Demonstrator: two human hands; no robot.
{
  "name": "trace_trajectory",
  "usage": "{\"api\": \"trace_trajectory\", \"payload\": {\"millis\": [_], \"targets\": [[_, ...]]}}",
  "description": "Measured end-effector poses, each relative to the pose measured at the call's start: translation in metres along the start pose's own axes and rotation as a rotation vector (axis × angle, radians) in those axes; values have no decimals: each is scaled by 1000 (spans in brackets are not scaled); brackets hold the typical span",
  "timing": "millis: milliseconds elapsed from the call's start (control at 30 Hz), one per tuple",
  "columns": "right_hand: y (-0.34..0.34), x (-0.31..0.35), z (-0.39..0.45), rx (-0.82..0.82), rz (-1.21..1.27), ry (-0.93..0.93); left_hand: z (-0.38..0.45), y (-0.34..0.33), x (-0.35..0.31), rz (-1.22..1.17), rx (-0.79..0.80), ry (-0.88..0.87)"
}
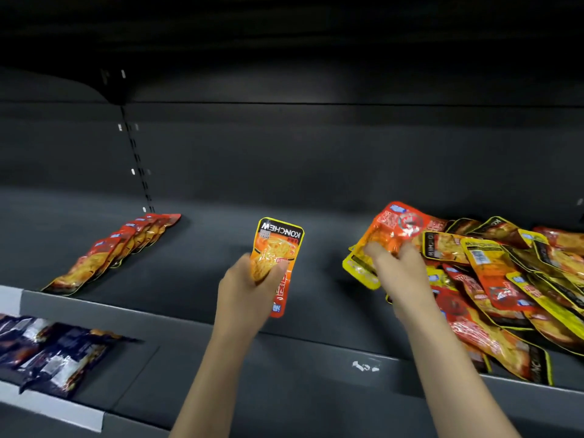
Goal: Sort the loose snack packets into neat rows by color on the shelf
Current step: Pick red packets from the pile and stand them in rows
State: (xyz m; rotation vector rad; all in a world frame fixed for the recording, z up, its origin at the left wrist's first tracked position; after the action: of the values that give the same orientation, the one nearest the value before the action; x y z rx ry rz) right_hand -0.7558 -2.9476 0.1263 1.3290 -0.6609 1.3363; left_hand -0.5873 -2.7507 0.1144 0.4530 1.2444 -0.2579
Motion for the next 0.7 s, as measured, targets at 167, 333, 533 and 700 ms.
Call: {"api": "trace_trajectory", "payload": {"millis": [167, 333, 533, 700], "targets": [[-64, 7, -13, 86, 226, -65, 11, 53, 22, -76, -56, 40], [-157, 34, -25, 209, 350, -110, 48, 133, 42, -136, -146, 23], [-261, 70, -42, 322, 356, -94, 106, 220, 58, 65, -124, -41], [-297, 95, -42, 310, 271, -23, 163, 269, 57, 250, -22, -141]]}}
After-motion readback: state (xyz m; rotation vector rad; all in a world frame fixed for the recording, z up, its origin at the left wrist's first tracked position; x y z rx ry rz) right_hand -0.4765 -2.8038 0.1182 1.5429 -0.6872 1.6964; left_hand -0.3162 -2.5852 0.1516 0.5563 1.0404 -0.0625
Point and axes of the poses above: each hand's wrist, its own z-axis towards the middle knuckle, its own y-axis out of the back of the hand, x = y × z, the point moved 9 cm from there along z, towards the middle knuckle, and after that the axes turned 8 degrees about -z, right-handed, at the moved point
